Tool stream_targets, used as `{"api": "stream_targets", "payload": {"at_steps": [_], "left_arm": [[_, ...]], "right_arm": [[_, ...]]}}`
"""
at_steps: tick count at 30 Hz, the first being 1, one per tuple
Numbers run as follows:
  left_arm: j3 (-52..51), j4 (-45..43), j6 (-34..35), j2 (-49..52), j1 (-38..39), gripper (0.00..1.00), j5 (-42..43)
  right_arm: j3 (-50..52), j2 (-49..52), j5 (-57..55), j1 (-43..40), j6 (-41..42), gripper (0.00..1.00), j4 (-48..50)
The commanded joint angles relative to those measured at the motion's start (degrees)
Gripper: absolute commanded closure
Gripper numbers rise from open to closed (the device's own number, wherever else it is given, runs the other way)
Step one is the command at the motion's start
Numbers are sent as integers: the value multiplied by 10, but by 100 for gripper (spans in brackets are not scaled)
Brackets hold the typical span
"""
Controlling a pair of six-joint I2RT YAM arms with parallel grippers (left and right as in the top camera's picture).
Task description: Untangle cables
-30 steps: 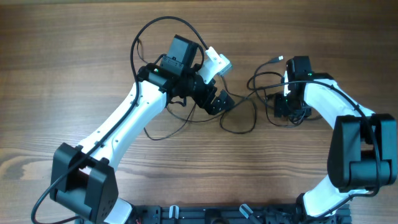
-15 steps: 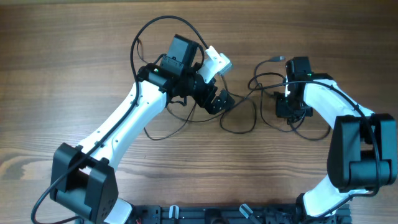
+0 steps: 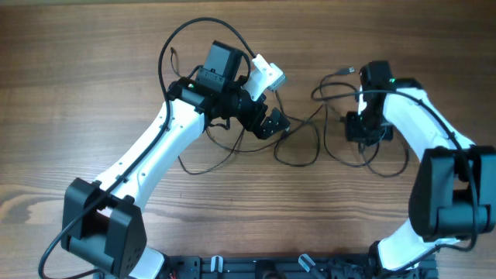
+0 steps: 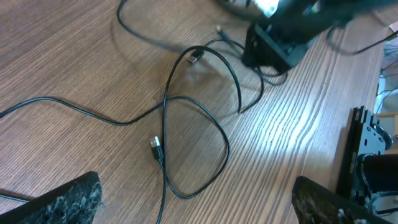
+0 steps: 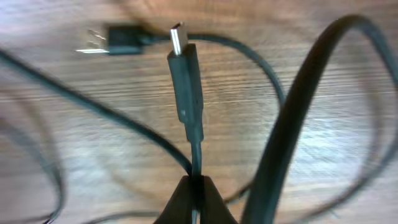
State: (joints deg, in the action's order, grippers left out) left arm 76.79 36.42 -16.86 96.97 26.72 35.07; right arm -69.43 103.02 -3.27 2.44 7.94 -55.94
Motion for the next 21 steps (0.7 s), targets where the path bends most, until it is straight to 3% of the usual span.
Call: {"api": "stream_targets", "payload": {"at_steps": [1, 11, 19, 21], "left_arm": [[-1, -1, -9, 2, -3, 0, 11], [-1, 0, -9, 2, -3, 0, 11], [-1, 0, -9, 2, -2, 0, 11], [-1, 0, -9, 2, -2, 0, 11]], "right_arm": [[-59, -50, 8, 0, 12, 95, -34], [-212, -133, -15, 0, 11, 95, -144], [-403, -153, -243, -3, 97, 96, -292], [-425, -153, -241, -7, 101, 96, -297]]}}
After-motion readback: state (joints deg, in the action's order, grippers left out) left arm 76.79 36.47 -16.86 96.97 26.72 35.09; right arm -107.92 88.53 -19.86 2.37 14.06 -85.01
